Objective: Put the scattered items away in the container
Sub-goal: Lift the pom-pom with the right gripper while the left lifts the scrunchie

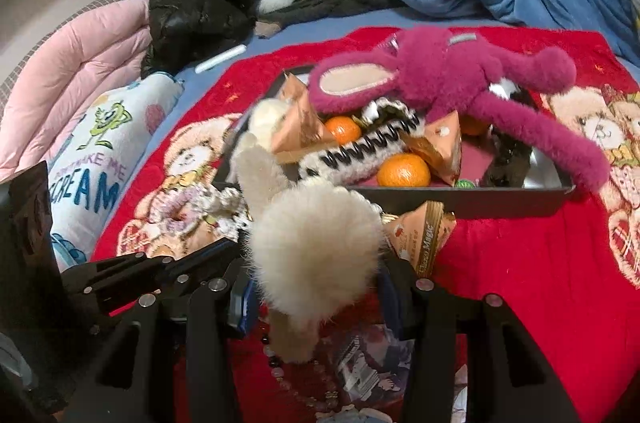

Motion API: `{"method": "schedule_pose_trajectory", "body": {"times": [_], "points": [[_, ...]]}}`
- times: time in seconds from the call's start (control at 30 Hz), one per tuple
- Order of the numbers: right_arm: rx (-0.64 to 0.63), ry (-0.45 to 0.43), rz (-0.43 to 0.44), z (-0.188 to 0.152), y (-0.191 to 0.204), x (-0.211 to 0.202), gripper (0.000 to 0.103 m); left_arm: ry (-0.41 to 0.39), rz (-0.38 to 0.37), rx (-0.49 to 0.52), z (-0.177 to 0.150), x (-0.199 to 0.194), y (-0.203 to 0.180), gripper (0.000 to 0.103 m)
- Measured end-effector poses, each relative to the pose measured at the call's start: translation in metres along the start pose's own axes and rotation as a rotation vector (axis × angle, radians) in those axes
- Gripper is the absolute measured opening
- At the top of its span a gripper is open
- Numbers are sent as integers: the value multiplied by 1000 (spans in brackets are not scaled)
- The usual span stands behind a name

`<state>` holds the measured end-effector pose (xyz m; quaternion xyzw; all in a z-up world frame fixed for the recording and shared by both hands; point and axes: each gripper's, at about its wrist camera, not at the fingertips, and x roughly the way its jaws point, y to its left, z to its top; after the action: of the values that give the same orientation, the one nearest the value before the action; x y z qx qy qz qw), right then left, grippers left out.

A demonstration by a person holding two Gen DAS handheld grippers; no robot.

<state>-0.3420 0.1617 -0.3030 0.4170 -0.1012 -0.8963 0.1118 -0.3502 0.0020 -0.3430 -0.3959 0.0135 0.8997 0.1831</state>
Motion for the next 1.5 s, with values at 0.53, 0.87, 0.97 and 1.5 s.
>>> {"method": "schedule_pose_trajectory", "body": {"times": [0.53,0.87,0.97,1.5], "points": [[-47,-112,-60,17,11,-48,47,-45,10,-14,12,-22,11,0],[-14,-88,-40,14,4,-38,47,59,5,-15,-8,26,17,3],[-6,-84,-37,14,0,-37,47,70,-8,-24,-12,34,19,13],[12,-71,-46,10,-10,-33,47,62,-29,-88,-19,51,21,54]]}}
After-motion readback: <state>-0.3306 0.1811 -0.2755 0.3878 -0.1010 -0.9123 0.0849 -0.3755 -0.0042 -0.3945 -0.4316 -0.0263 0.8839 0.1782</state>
